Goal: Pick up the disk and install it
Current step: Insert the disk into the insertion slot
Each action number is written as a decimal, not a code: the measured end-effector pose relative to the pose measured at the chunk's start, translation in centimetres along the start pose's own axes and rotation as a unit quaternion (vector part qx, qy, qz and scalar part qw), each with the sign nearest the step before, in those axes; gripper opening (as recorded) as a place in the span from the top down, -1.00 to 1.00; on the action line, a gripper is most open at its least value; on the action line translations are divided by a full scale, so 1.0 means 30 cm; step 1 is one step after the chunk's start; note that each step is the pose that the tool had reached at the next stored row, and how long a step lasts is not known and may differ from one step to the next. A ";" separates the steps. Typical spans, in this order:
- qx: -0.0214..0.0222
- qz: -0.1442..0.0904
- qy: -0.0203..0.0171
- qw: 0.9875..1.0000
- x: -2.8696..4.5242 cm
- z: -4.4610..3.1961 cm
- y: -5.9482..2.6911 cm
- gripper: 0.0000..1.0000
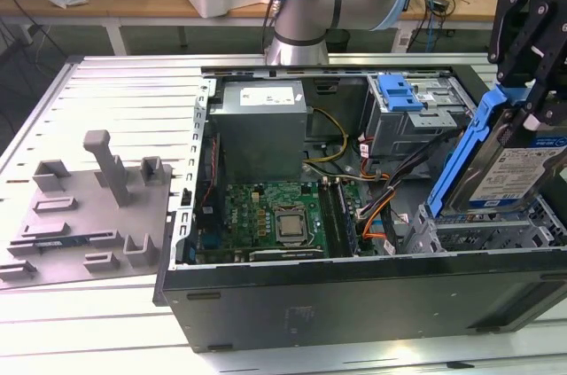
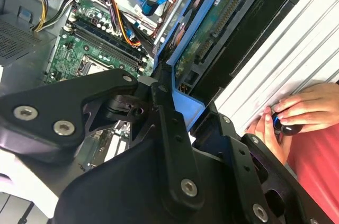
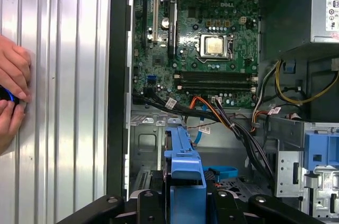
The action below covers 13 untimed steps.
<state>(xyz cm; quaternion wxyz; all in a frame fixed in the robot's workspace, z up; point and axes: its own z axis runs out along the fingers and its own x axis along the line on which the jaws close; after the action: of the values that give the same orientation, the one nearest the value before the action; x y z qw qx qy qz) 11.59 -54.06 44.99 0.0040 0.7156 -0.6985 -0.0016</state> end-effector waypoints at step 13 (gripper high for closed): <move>0.000 0.003 0.000 1.000 0.000 0.007 0.000 0.26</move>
<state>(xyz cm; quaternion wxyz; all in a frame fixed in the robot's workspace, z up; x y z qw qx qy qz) 11.59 -54.06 44.79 0.0040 0.7131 -0.7010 -0.0016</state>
